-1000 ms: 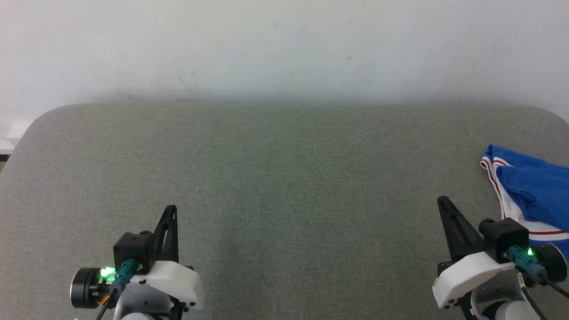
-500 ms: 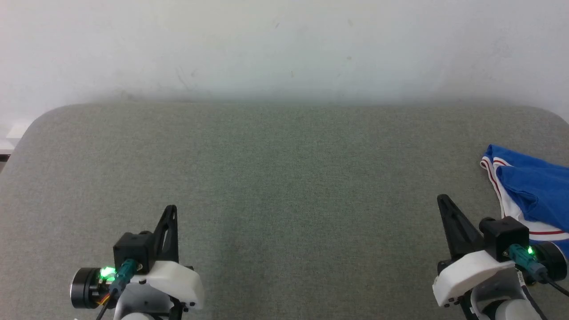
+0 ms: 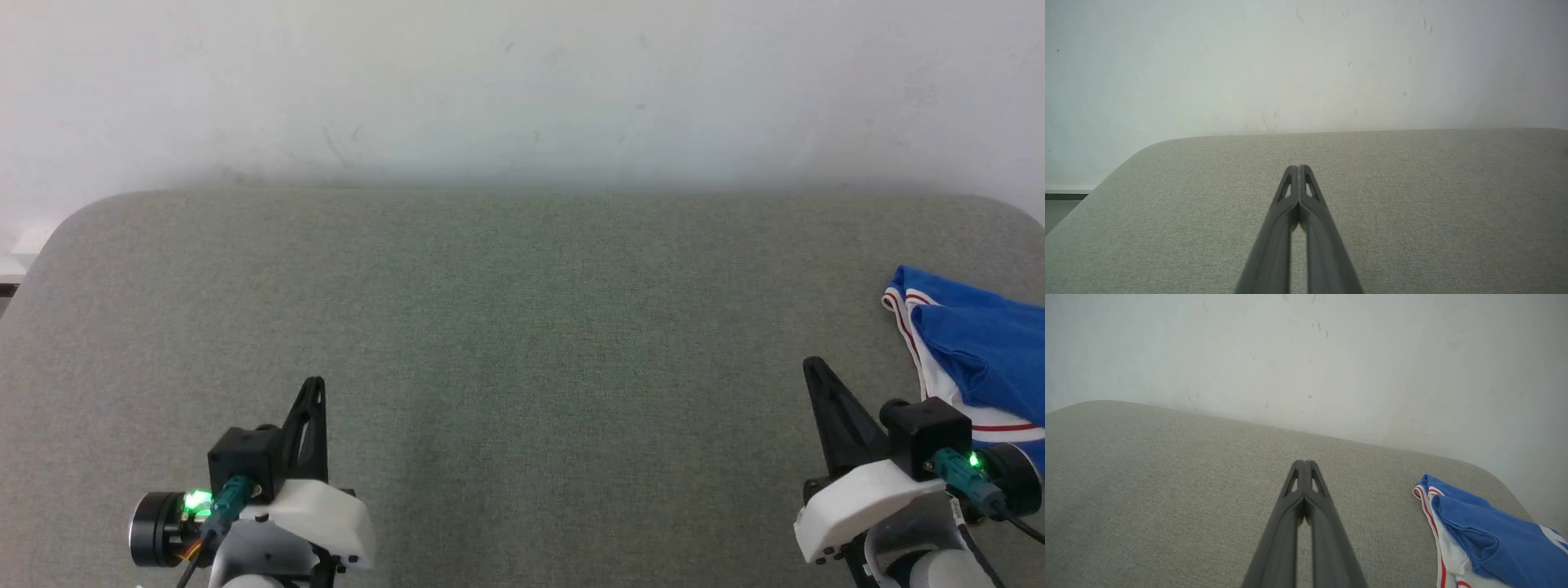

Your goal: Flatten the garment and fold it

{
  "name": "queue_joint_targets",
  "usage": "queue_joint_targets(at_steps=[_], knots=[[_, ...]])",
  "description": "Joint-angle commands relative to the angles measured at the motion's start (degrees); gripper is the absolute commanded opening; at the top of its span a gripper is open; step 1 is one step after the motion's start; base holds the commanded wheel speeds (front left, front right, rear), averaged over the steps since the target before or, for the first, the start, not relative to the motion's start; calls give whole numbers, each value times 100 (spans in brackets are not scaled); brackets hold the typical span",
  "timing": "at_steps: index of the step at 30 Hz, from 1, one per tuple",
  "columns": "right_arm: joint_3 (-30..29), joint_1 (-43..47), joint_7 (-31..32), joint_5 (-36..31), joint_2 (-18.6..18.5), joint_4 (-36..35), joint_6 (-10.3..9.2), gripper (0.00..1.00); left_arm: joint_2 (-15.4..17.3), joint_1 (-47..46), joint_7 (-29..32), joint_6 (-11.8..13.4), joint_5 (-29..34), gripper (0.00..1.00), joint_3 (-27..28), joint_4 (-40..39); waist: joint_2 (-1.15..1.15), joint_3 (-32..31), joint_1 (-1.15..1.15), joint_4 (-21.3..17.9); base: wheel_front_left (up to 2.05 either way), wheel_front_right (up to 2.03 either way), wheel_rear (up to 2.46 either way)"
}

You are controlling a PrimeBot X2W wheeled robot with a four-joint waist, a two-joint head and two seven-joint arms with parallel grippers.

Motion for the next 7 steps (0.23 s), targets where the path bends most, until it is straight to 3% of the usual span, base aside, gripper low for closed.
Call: queue_joint_targets(at_steps=[1, 7], knots=[[-5, -48, 2, -42, 22, -36, -12, 0, -30, -71, 2, -46, 37, 0, 20, 14, 0, 0, 0, 0, 0, 0, 0], [-5, -48, 2, -42, 22, -36, -12, 0, -30, -71, 2, -46, 37, 0, 20, 14, 0, 0, 0, 0, 0, 0, 0]])
